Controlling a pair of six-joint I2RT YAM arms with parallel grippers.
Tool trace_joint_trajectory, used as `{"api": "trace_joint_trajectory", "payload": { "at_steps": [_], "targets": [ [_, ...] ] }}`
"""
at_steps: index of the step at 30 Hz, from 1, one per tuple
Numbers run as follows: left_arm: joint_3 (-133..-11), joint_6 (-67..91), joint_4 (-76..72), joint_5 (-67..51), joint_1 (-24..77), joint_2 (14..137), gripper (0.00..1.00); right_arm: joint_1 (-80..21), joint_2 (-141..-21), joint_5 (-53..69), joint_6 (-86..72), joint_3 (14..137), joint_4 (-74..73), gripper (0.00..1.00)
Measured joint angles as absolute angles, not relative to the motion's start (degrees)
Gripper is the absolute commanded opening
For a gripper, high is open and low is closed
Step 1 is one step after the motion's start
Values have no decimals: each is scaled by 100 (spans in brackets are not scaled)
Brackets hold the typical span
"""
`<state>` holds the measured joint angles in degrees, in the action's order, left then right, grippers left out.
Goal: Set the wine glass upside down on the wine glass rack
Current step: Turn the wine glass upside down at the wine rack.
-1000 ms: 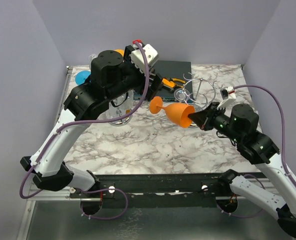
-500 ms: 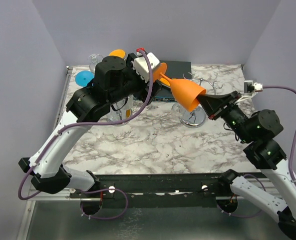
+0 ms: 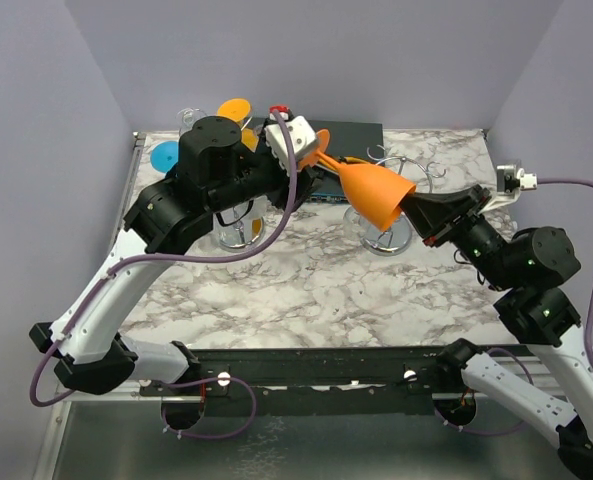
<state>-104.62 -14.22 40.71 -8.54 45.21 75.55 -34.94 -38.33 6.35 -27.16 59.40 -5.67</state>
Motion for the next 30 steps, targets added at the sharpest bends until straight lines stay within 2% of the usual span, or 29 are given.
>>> {"api": "trace_joint_trajectory", "payload": {
  "at_steps": [2,4,6,7,10,11,13,17,21,26,30],
  "targets": [
    [-10451,-1463,4036,-1173,4504,7498,37,-3494,-3815,692,-2709,5937,-563,0],
    [-10451,-1514,3986,-1498,4488,7474,11,-3494,-3795,744,-2709,5922,-543,0],
    [-10453,-1601,3977,-1636,4445,7474,0,-3492,-3763,799,-2694,5894,-517,1],
    [-10455,-1649,3946,-1675,4394,7481,0,-3492,-3741,847,-2698,5885,-506,5],
    [-10538,-1684,3767,-1664,4348,7550,0,-3492,-3734,982,-2670,5883,-504,50],
    [-10575,-1739,3697,-1660,4351,7579,0,-3494,-3750,1024,-2674,5881,-521,60],
    [-10628,-1863,3618,-1651,4370,7638,0,-3503,-3782,1142,-2646,5881,-607,99],
    [-10632,-2340,3483,-1498,4414,7773,0,-3516,-3839,1210,-2543,5911,-1125,100],
    [-10390,-3157,3076,-1345,4427,7773,0,-3516,-3942,1487,-2316,6296,-2357,100],
    [-9413,-4786,2187,-1317,4427,7487,0,-3516,-4178,1914,-1951,7118,-3516,100],
    [-8849,-5841,1662,-1509,4429,7343,0,-3516,-4215,2174,-1719,7301,-3656,100]
  ]
}}
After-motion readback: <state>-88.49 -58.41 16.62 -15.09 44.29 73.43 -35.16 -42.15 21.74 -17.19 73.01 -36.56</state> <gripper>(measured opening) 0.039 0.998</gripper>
